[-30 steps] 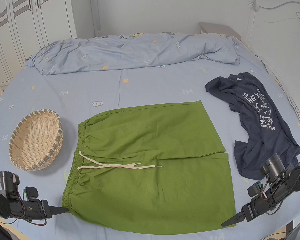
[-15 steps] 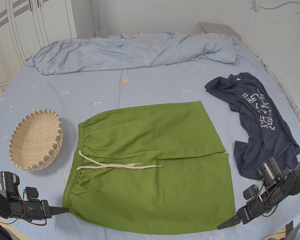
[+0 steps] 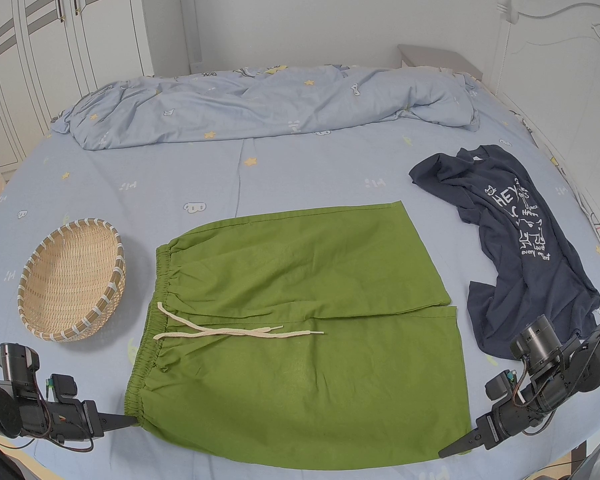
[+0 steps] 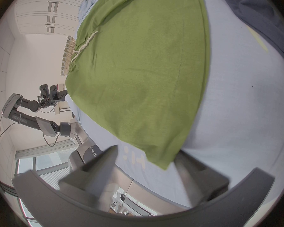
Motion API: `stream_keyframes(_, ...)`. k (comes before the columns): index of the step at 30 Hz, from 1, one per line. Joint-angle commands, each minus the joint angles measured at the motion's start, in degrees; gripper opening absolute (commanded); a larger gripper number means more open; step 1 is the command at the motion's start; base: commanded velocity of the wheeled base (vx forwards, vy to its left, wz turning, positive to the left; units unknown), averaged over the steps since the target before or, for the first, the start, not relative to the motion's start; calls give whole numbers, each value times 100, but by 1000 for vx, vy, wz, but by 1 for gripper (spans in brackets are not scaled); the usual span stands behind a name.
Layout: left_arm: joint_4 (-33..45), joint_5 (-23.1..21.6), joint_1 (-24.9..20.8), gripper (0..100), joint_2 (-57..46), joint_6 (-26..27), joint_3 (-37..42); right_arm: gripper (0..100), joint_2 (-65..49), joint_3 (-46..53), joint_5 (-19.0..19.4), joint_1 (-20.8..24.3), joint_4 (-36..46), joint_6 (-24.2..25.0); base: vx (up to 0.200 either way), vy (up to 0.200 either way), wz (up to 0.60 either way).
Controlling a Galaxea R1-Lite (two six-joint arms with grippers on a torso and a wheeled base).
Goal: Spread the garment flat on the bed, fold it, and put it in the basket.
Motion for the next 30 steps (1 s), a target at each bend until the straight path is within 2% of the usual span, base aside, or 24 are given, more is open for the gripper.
stream_keyframes(1, -1, -3, 3, 0, -19, -1, 15, 0, 8, 6, 19, 4, -2, -5, 0, 0, 0)
stream_keyframes(10, -1, -3, 21, 0, -45, -1, 15, 0, -1, 32, -8, -13, 16, -23, 0, 0, 0)
stream_keyframes(17, 25, -3, 73, 0, -282, 34, 120, 0, -379, 305, -315, -48, 139, -93, 0, 0, 0)
stream_keyframes(20, 113, -11, 91, 0, -414, 298, 234, 0, -537, 454, -324, -48, 332, -102, 0, 0, 0)
stream_keyframes(21, 535, -3, 170, 0, -555, 518, 234, 0, -598, 568, -324, -48, 350, -102, 0, 0, 0)
stream_keyframes(22, 535, -3, 170, 0, -555, 518, 234, 0, -607, 577, -324, -40, 350, -93, 0, 0, 0)
stream_keyframes(24, 1159, 6, 284, 0, -827, 948, 234, 0, -616, 779, -324, -13, 341, -93, 0, 0, 0)
stream_keyframes(30, 1476, 6, 249, 0, -1029, 1054, 225, 0, -607, 1069, -333, -48, 341, -286, 0, 0, 0)
